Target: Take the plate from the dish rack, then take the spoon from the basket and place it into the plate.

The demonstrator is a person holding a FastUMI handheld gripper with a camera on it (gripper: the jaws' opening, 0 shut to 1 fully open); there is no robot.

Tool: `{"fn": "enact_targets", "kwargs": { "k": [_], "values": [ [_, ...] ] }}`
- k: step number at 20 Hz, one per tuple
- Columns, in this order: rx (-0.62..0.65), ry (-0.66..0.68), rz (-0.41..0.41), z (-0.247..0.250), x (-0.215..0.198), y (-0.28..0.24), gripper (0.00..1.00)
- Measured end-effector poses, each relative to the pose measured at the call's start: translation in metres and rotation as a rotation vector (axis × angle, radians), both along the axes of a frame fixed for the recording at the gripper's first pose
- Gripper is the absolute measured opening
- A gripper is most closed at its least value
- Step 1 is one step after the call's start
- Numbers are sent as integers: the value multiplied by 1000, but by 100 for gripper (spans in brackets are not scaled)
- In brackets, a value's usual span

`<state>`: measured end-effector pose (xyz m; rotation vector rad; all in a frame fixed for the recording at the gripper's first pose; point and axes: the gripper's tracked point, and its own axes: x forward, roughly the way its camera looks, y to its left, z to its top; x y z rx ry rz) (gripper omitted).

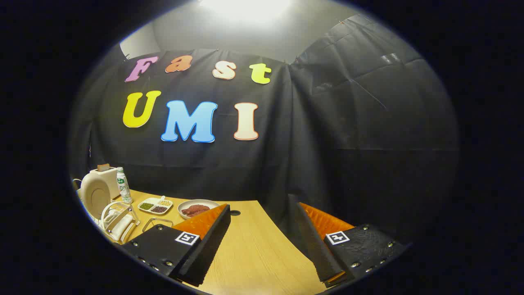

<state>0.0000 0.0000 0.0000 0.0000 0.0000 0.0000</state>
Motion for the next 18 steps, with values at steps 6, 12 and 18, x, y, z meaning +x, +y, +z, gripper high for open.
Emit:
{"fn": "enact_targets", "kwargs": {
  "k": [6, 12, 18],
  "values": [
    [7, 111, 70, 4, -67, 70, 97],
    [-19, 104, 287, 34, -96, 194, 97],
    [53, 159, 477, 35, -96, 336, 97]
  ]
}}
